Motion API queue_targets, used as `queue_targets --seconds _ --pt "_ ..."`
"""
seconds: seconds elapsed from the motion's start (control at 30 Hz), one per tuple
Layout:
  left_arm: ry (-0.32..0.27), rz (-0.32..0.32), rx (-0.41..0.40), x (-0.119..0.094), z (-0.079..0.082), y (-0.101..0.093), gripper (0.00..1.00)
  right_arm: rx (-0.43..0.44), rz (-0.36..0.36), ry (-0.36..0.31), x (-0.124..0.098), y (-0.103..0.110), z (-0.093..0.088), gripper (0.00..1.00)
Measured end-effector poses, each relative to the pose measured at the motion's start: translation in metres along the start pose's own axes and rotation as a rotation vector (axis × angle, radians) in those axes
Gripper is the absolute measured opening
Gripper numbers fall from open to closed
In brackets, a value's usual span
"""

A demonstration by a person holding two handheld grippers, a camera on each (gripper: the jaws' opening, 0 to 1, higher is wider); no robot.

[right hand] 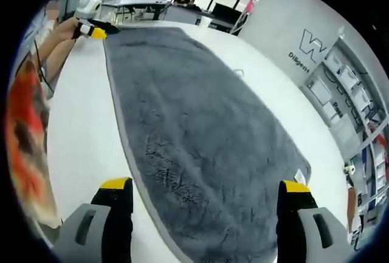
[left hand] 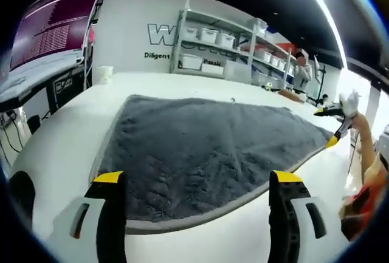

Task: Open the folded towel by lifting each exposed corner and separating the folded layers until the towel lies flat within the target outline without major curled edges

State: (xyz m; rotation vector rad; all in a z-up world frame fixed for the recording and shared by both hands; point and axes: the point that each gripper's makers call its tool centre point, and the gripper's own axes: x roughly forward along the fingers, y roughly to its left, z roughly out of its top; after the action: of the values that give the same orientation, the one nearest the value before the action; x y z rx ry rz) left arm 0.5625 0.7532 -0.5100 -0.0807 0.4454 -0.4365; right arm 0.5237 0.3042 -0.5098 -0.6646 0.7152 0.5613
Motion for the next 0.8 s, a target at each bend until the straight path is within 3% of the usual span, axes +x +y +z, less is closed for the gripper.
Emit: queue_targets --seconds 0.4,0.8 --pt "-0.028 0.035 -0.017 -0.007 0.002 0.012 0.94 0.008 -0.010 -0.003 -0.006 0.001 -0.001 0.99" --pt "-0.026 0.071 -0.046 -0.007 -0.005 0.025 0.93 0.004 -0.004 0.004 -0.004 0.002 -0.003 0.99"
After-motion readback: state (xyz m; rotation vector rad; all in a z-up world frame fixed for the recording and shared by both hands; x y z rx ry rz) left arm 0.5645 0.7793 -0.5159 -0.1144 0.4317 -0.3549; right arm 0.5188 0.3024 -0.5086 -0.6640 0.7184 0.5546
